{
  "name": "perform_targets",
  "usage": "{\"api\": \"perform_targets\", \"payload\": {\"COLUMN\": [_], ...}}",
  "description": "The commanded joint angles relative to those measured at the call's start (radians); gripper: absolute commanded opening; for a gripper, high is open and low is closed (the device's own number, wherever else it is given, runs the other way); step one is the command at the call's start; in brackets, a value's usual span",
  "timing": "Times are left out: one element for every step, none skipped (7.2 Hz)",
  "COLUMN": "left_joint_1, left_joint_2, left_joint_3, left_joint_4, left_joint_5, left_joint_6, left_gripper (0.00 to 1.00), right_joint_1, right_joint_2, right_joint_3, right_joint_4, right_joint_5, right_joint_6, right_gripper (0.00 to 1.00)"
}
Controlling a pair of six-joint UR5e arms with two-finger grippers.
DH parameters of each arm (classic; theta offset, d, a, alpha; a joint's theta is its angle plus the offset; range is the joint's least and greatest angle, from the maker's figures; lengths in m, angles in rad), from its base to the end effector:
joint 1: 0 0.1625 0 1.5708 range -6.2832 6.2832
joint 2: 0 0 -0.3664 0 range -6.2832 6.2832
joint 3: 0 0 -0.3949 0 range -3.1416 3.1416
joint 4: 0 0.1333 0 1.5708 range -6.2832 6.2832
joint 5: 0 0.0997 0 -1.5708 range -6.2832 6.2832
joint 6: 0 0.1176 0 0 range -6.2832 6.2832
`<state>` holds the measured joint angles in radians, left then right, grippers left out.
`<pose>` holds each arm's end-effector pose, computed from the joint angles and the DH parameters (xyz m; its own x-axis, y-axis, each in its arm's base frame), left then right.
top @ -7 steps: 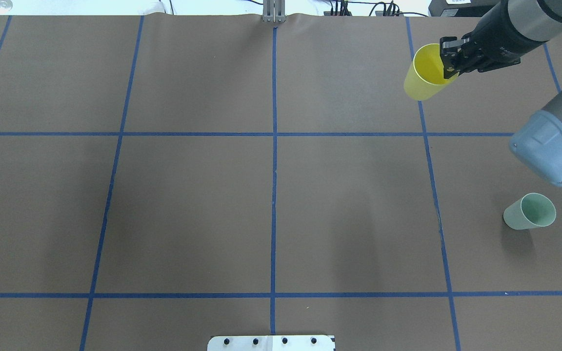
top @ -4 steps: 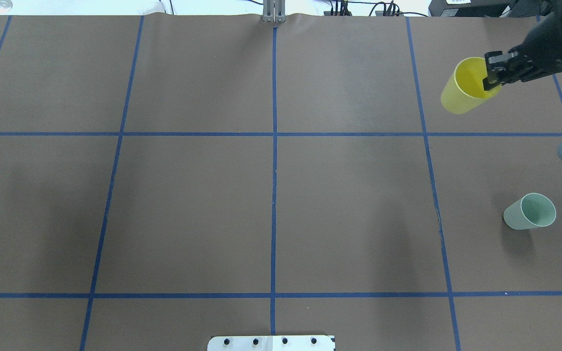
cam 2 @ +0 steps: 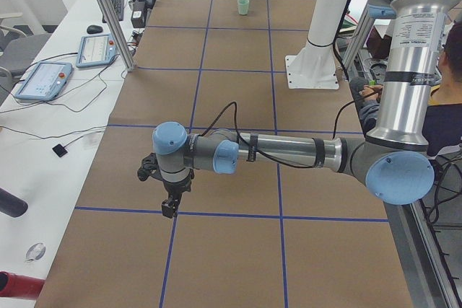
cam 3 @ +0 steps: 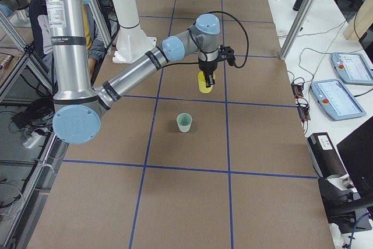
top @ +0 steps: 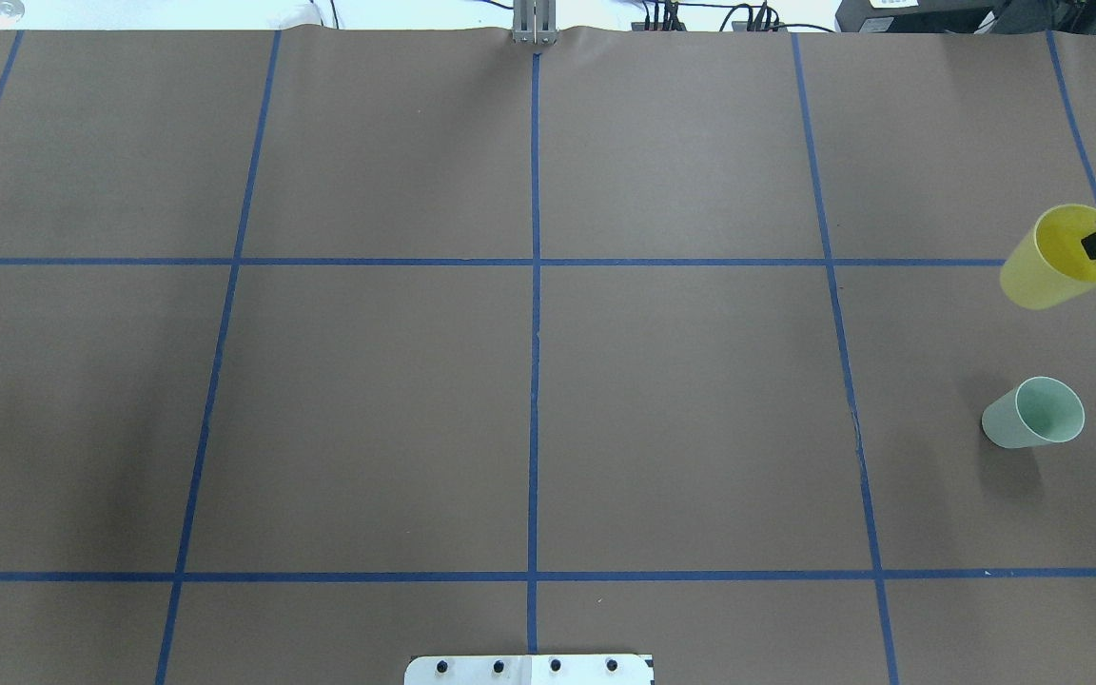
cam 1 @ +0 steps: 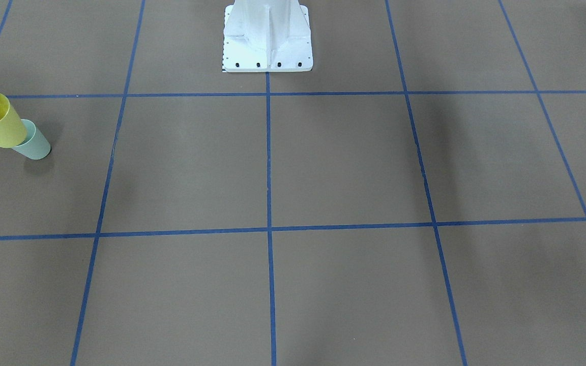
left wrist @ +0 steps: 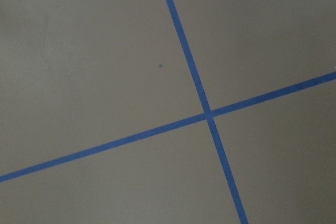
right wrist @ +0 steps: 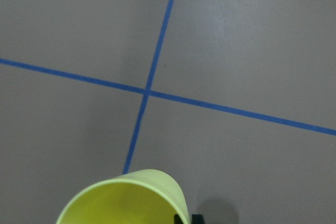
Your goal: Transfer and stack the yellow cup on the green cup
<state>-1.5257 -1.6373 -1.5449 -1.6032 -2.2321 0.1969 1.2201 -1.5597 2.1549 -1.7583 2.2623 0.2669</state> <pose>-0.0373 -0.5273 0.5973 0.7624 0.2737 -0.5864 -0.1979 0.9614 0.1914 -0.1028 -0.4506 0.3511 0.6972 -0.2569 0.6693 0.1364 0.9641 0.2281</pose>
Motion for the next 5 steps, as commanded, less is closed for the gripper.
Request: {"api": "perform_targets", "payload": {"left_joint_1": [0.001, 0.001, 0.001, 0.001, 0.001], "left_joint_2": [0.008, 0.008, 0.008, 0.008, 0.008], "left_joint_3": [-0.004, -0.007, -0.011, -0.011, -0.012], "left_joint_4": [0.011, 0.011, 0.011, 0.009, 0.009], "left_joint_5": [-0.009, -0.009, -0.009, -0.009, -0.011], "left_joint_6": [0.002, 0.002, 0.002, 0.002, 0.002], "left_gripper": [1.00, 1.00, 1.00, 1.00, 1.00], "right_joint_1": [0.004, 0.004, 0.003, 0.001, -0.005], "right_joint_2": [-0.172, -0.190, -0.192, -0.204, -0.236], "right_joint_3": [-0.030, -0.085, -0.125, -0.141, -0.167], "right_joint_4": [0.157, 0.237, 0.317, 0.412, 0.503], "right_joint_5": [0.026, 0.080, 0.086, 0.088, 0.089], "right_joint_6": [-0.069, -0.042, 0.051, 0.154, 0.182], "right_gripper": [0.00, 0.00, 0.00, 0.00, 0.00]}}
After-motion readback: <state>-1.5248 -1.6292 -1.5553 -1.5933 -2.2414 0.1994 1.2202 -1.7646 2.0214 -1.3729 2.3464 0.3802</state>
